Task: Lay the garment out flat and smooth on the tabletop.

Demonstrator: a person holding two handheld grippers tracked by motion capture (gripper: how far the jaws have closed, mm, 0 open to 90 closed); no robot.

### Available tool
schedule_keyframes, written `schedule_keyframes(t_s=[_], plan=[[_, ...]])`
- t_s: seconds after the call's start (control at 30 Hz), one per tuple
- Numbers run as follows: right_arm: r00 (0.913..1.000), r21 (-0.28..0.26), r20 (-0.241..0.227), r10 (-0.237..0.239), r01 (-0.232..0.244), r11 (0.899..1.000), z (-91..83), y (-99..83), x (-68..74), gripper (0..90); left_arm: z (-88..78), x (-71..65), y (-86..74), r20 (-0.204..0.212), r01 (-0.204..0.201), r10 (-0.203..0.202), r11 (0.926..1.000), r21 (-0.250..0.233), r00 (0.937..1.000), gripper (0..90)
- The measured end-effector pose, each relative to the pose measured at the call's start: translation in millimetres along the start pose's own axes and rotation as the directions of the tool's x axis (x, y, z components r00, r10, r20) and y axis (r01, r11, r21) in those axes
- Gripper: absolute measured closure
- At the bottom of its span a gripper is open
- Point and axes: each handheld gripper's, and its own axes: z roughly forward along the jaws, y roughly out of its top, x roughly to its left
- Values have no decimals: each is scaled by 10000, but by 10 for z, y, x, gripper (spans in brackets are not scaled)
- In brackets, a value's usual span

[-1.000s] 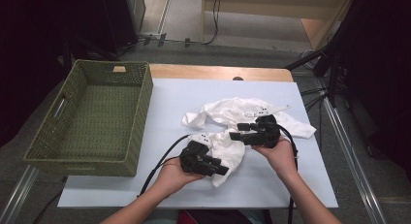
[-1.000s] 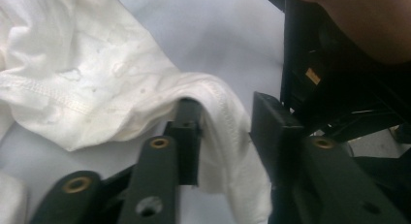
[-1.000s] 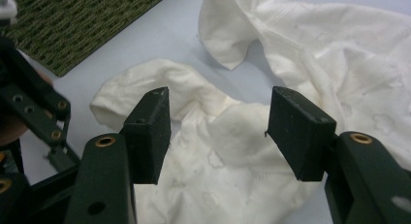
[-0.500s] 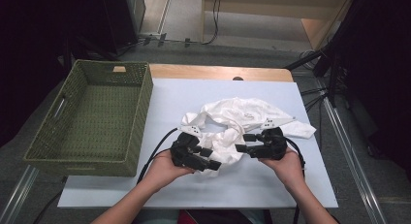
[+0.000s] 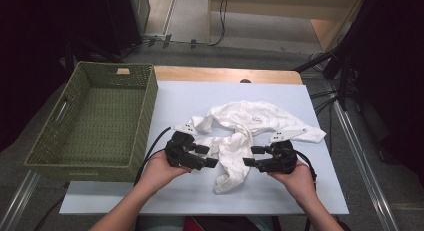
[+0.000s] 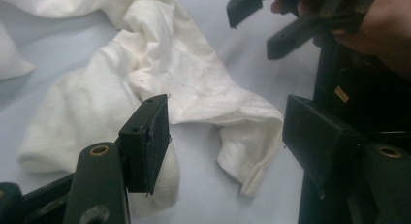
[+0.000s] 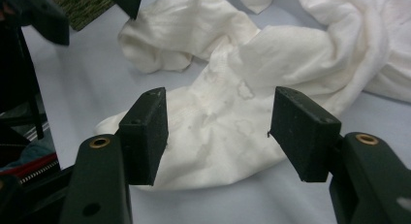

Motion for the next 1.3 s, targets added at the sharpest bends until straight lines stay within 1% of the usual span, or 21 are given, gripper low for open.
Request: schedule_keyframes(t_s=[0.03, 0.07, 0.23, 0.4, 0.5, 0.53, 0.63, 0.97, 1.07, 1.1, 1.17, 1.3], plan=[[10000, 35, 0, -3, 3, 10000, 3, -9, 16, 360, -13, 10, -1, -38, -1, 1, 10000, -28, 10000, 340], [10000, 35, -17, -28, 28, 10000, 6, -14, 21, 358, -32, 21, -5, -186, 16, -18, 10000, -65, 9998, 340], [9999, 132, -100, -69, 70, 9999, 28, -48, 75, 332, -90, 79, -16, -585, 84, -94, 9998, -175, 9982, 322], [9991, 233, -237, -351, 356, 9991, 71, -81, 151, 314, -134, 152, -34, -885, 237, -260, 9993, -277, 9957, 311], [9988, 263, -296, -385, 393, 9989, 87, -95, 201, 310, -139, 189, -46, -991, 301, -331, 9990, -324, 9945, 311], [9988, 268, -294, -401, 409, 9988, 90, -100, 210, 309, -137, 194, -47, -1085, 329, -359, 9990, -290, 9934, 311], [9986, 329, -325, -406, 416, 9986, 97, -111, 241, 307, -122, 211, -52, -1151, 269, -294, 9994, -233, 9929, 311], [9972, 346, -547, -515, 535, 9980, 119, -151, 353, 297, -45, 294, -70, -1418, 431, -453, 9989, -185, 9889, 294], [9965, 484, -661, -510, 542, 9974, 160, -172, 382, 297, -9, 319, -74, -1421, 453, -468, 9989, -135, 9888, 294], [9960, 514, -670, -584, 619, 9968, 188, -181, 382, 298, 5, 332, -76, -1410, 446, -460, 9989, -129, 9889, 295], [9964, 783, -658, -530, 581, 9952, 243, -204, 381, 298, 20, 349, -77, -1437, 500, -514, 9987, -133, 9883, 295], [9965, 990, -579, -607, 662, 9929, 323, -231, 371, 297, 55, 400, -86, -1485, 566, -577, 9983, -116, 9872, 297]])
